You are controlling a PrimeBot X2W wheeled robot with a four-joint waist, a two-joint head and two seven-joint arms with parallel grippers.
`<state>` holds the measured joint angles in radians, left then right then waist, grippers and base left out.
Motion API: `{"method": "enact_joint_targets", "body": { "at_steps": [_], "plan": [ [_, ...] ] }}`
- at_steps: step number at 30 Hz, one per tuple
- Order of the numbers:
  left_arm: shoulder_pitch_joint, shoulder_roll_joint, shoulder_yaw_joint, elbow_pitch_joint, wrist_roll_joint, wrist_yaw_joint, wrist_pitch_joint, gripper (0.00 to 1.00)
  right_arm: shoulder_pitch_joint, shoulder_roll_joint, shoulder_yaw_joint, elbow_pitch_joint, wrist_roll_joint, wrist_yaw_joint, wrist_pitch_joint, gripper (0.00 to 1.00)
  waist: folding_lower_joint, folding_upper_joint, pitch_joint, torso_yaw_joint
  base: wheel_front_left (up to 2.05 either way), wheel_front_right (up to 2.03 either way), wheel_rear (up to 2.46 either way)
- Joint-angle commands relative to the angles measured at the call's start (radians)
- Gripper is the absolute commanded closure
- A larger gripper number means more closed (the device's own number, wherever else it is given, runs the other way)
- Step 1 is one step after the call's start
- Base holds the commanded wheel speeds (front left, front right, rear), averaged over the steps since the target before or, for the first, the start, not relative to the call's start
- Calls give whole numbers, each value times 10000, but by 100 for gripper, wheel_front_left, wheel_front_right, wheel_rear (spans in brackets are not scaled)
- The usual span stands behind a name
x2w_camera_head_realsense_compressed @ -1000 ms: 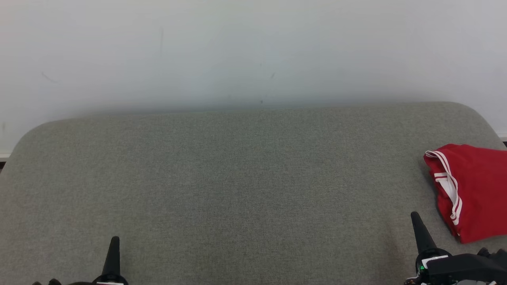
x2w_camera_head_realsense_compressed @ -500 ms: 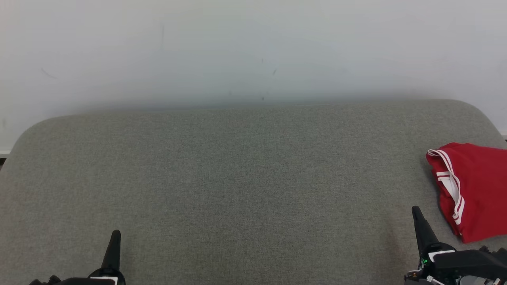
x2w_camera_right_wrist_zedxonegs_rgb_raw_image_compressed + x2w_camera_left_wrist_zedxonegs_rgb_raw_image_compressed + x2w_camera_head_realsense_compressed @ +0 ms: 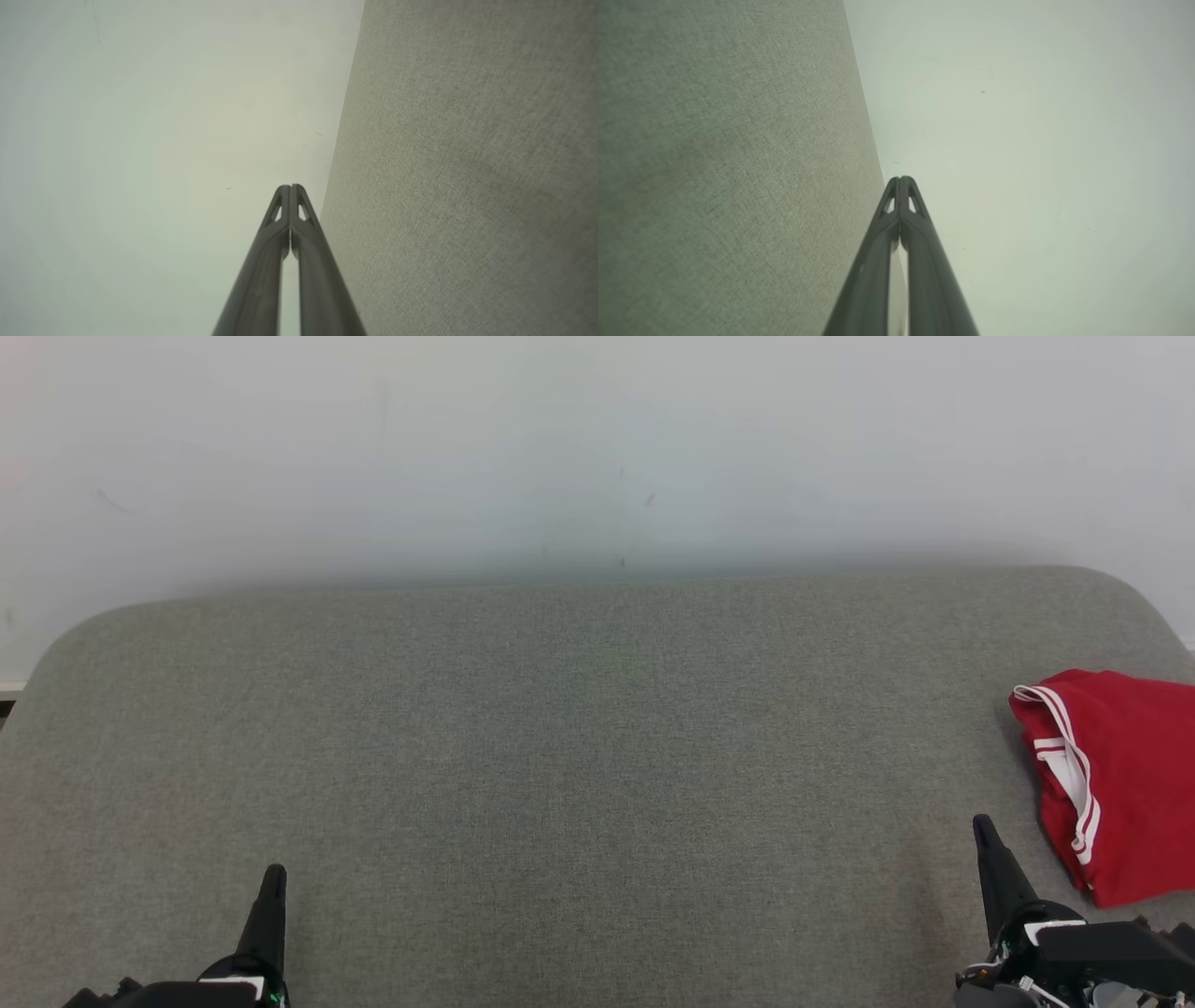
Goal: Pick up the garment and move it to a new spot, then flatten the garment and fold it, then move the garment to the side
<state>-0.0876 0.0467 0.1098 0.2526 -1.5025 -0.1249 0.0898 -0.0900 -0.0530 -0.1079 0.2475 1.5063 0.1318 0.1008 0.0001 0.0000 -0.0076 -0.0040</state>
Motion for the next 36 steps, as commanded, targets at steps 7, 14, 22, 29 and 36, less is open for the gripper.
{"method": "enact_joint_targets", "body": {
  "at_steps": [7,14,22,29,36],
  "plan": [
    [-239,59,52,-72,-628,-71,149,100,-153,27,-48,-33,575,-19,90,100,-1,0,49,19,0,0,0],
    [-265,60,66,-90,-1088,-73,269,100,-232,41,-79,-32,1070,-21,143,100,-1,0,99,37,0,0,0],
    [-274,61,64,-85,-1123,-73,268,100,-236,39,-76,-26,1071,-21,150,100,-1,0,106,40,0,0,0],
    [-273,60,63,-84,-1124,-73,267,100,-236,37,-75,-28,1072,-21,149,100,-1,0,106,40,0,0,0],
    [-272,60,63,-86,-1124,-73,267,100,-236,38,-74,-25,1072,-21,148,100,-1,0,106,40,0,0,0]
  ]
}}
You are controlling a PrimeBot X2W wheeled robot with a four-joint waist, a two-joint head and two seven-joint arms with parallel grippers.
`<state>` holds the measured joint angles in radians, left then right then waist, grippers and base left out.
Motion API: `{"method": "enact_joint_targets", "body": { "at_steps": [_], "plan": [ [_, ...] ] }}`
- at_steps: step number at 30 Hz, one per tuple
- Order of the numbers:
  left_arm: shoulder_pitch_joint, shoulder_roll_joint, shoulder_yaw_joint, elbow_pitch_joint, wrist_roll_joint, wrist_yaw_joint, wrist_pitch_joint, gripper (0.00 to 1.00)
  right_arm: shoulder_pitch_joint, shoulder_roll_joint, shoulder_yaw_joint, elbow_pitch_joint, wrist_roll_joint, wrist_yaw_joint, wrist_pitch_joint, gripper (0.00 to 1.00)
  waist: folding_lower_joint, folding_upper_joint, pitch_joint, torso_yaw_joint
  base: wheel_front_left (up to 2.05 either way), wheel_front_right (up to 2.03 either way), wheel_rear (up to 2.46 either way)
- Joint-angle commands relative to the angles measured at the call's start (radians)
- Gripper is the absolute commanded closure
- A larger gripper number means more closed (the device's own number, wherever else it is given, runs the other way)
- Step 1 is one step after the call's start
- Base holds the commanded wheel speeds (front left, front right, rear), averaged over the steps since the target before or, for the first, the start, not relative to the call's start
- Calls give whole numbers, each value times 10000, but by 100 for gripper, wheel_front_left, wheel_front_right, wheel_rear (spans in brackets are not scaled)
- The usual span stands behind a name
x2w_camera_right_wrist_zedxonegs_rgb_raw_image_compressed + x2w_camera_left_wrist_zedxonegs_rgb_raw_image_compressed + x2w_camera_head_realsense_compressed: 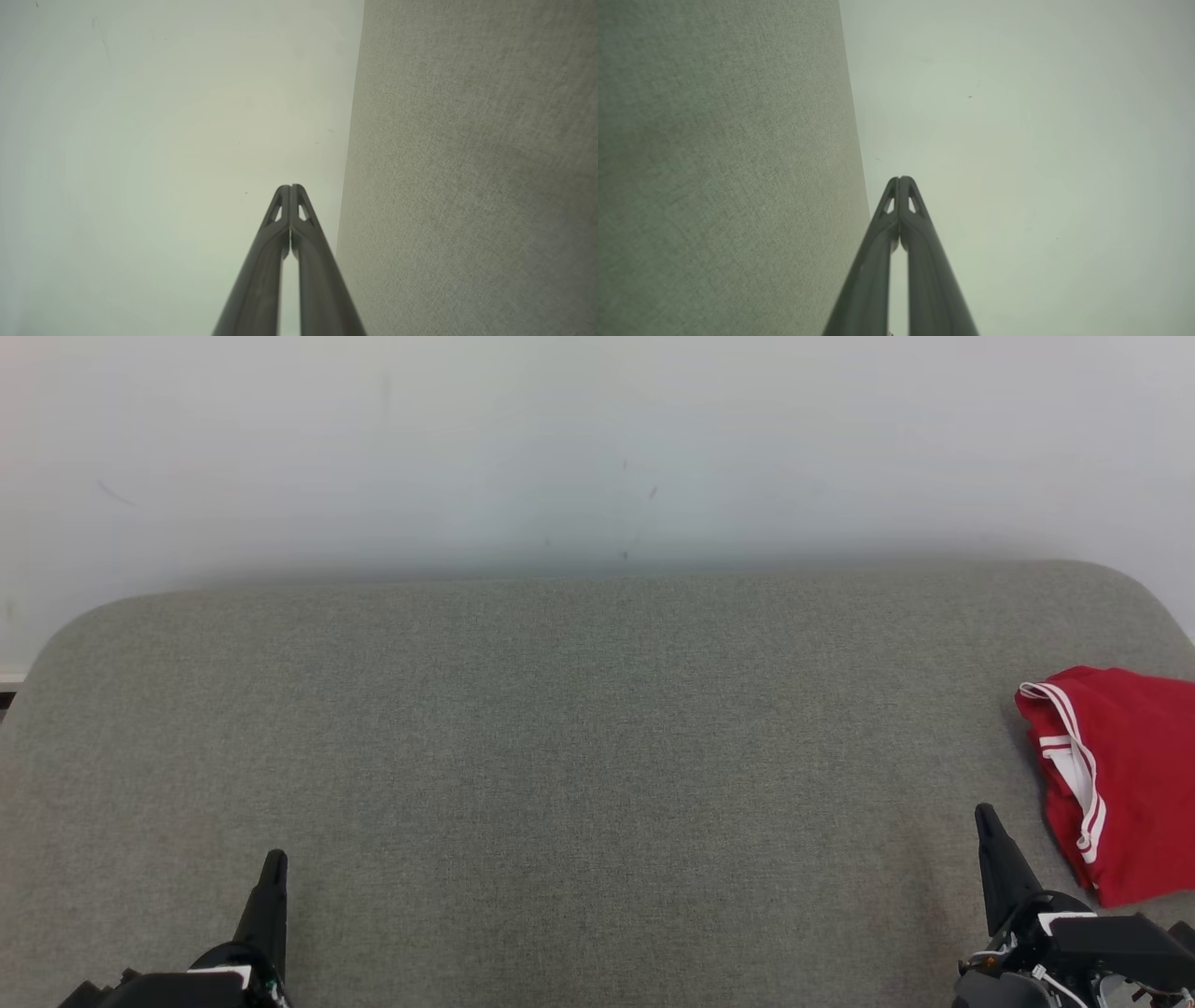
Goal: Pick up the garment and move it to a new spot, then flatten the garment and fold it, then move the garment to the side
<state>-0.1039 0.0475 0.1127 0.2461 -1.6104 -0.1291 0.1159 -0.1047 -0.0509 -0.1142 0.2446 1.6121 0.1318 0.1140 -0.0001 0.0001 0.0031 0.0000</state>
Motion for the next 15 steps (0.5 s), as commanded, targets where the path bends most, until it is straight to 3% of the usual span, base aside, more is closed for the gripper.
{"method": "enact_joint_targets", "body": {
  "at_steps": [1,15],
  "plan": [
    [-109,52,34,-21,-45,-31,6,100,-88,16,-11,4,14,-21,16,100,1,-1,0,0,0,0,0],
    [-108,52,33,-20,-46,-31,5,100,-87,15,-10,2,15,-21,15,100,1,-1,0,0,0,0,0]
  ]
}}
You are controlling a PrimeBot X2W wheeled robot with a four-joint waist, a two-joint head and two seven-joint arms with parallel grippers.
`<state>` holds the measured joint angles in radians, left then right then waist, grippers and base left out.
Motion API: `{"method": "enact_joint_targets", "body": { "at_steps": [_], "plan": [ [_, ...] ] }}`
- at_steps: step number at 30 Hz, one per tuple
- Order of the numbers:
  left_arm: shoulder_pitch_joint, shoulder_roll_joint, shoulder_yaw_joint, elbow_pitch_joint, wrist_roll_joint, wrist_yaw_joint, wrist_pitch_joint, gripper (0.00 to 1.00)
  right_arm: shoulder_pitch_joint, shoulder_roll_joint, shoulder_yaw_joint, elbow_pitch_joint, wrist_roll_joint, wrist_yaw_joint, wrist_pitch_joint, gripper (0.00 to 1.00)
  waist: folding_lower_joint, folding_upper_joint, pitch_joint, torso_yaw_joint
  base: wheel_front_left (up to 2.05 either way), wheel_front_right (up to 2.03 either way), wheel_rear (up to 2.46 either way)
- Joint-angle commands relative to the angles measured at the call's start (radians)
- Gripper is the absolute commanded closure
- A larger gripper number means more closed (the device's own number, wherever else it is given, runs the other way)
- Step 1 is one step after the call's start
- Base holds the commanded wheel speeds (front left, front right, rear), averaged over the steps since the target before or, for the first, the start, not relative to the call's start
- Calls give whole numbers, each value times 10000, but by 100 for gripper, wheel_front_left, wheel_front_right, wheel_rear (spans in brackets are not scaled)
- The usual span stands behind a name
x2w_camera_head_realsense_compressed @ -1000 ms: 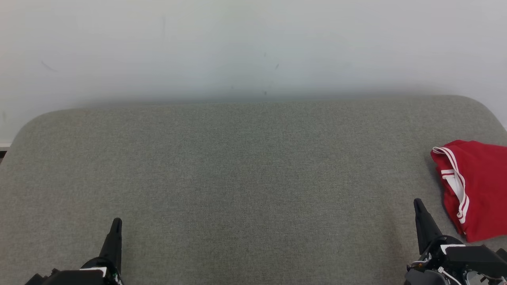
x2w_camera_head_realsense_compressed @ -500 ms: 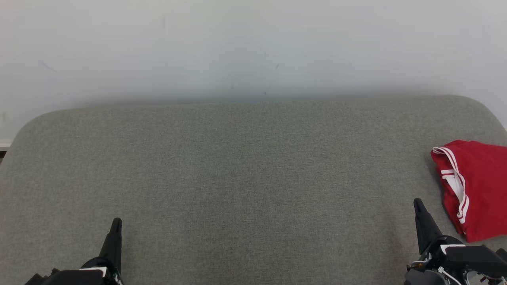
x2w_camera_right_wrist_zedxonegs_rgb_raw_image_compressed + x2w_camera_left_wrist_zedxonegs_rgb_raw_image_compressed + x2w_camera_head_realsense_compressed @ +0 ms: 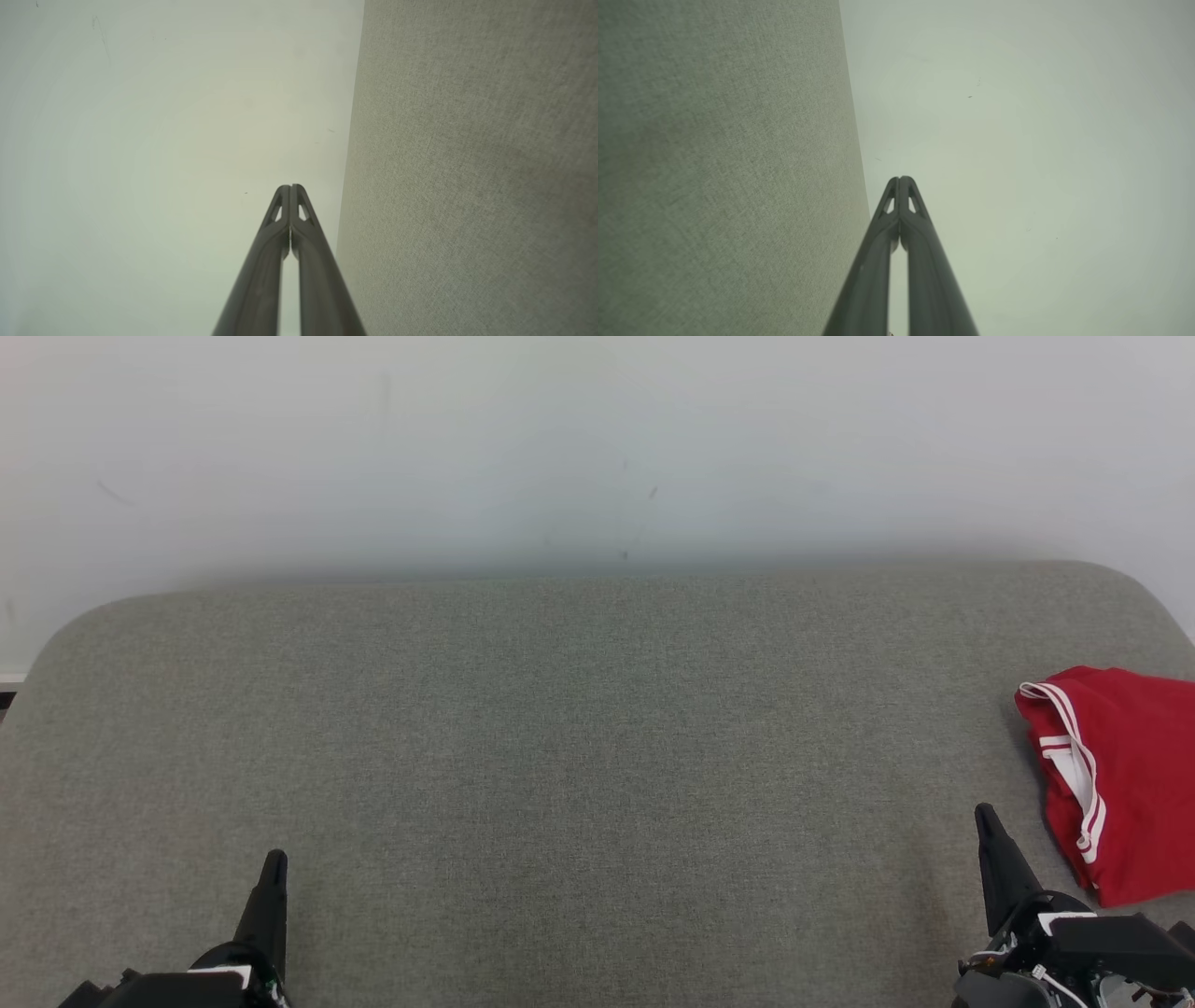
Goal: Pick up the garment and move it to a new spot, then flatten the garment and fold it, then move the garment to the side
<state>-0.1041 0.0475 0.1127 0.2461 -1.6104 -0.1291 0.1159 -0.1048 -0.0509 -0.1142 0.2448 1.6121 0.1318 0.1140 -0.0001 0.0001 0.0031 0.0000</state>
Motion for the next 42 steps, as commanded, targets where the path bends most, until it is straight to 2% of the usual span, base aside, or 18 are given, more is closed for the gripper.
{"method": "enact_joint_targets", "body": {
  "at_steps": [1,42],
  "plan": [
    [-106,52,33,-19,-46,-31,5,100,-86,16,-10,-1,15,-21,15,100,1,-1,0,0,0,0,0],
    [-104,52,30,-21,-46,-31,3,100,-86,15,-7,2,16,-21,13,100,1,-1,0,0,0,0,0]
  ]
}}
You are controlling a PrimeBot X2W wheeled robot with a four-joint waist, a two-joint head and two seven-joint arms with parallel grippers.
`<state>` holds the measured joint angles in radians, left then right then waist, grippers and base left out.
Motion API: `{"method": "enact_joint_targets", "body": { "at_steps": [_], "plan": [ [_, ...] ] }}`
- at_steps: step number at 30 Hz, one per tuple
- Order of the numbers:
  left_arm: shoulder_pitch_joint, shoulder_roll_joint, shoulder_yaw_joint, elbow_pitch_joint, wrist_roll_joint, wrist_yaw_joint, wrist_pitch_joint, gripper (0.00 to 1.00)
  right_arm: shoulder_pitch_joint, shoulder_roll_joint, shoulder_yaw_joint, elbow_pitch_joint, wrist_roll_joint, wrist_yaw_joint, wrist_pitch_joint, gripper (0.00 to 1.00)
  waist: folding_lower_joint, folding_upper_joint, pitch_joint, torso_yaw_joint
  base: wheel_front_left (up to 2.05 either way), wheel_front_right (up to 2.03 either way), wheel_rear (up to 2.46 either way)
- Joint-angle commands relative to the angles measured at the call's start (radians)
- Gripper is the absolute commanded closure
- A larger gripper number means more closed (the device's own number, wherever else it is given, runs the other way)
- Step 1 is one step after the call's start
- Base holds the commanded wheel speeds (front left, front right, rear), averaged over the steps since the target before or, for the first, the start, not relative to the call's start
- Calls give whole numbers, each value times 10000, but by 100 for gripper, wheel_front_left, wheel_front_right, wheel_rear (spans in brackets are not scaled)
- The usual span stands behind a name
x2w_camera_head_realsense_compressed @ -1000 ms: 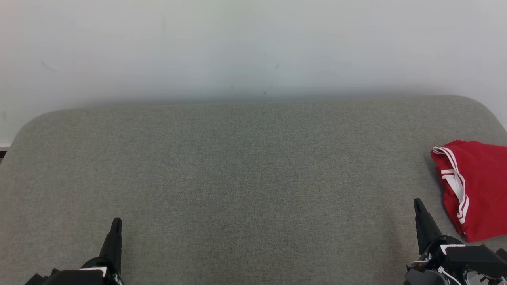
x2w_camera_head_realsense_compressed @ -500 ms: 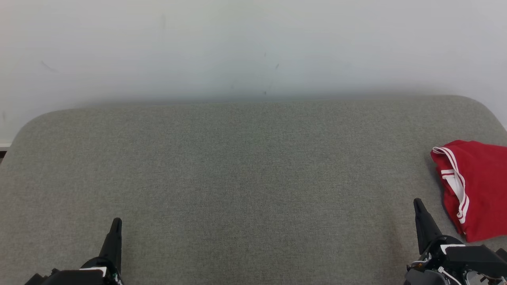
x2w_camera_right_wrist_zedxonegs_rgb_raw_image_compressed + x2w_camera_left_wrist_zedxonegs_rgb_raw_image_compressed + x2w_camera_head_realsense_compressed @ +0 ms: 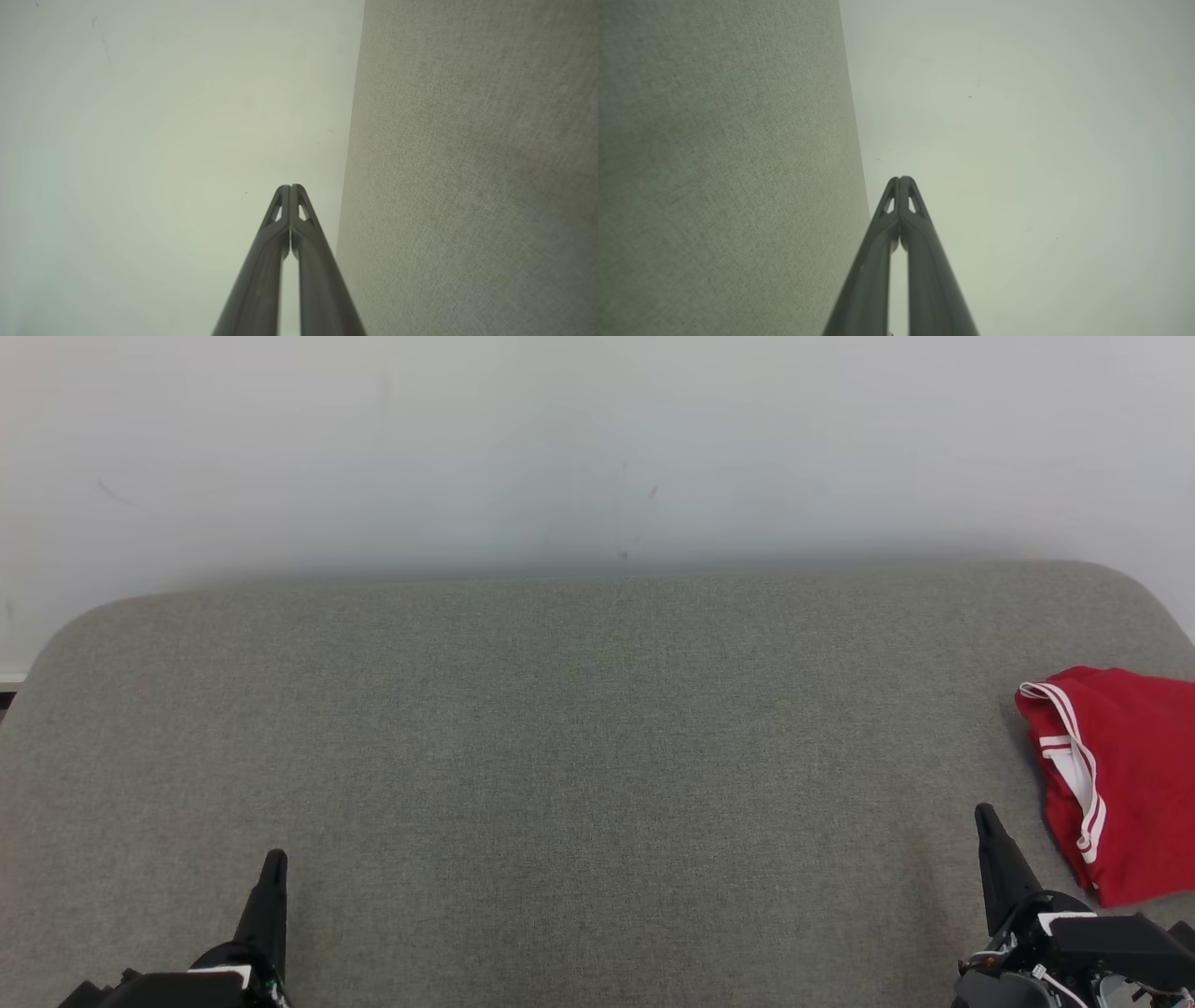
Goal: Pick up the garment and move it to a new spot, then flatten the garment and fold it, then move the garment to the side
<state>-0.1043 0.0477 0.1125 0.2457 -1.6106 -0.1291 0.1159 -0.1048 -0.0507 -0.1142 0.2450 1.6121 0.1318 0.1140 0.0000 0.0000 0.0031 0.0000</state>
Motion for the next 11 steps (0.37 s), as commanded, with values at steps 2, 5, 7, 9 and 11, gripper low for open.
{"method": "enact_joint_targets", "body": {
  "at_steps": [2,5,7,9,11],
  "plan": [
    [-102,49,35,-14,-44,-31,3,100,-86,13,-7,-5,16,-21,13,100,0,0,0,0,0,0,0],
    [-102,50,32,-16,-44,-31,3,100,-86,13,-7,0,16,-21,13,100,0,0,0,0,0,0,0],
    [-102,50,34,-18,-44,-31,3,100,-85,13,-7,-2,16,-21,13,100,0,0,0,0,0,0,0],
    [-102,49,32,-16,-44,-31,2,100,-85,13,-7,-3,17,-21,13,100,0,0,0,0,0,0,0],
    [-102,49,32,-16,-44,-31,2,100,-85,13,-7,-2,17,-21,13,100,0,0,0,0,0,0,0]
  ]
}}
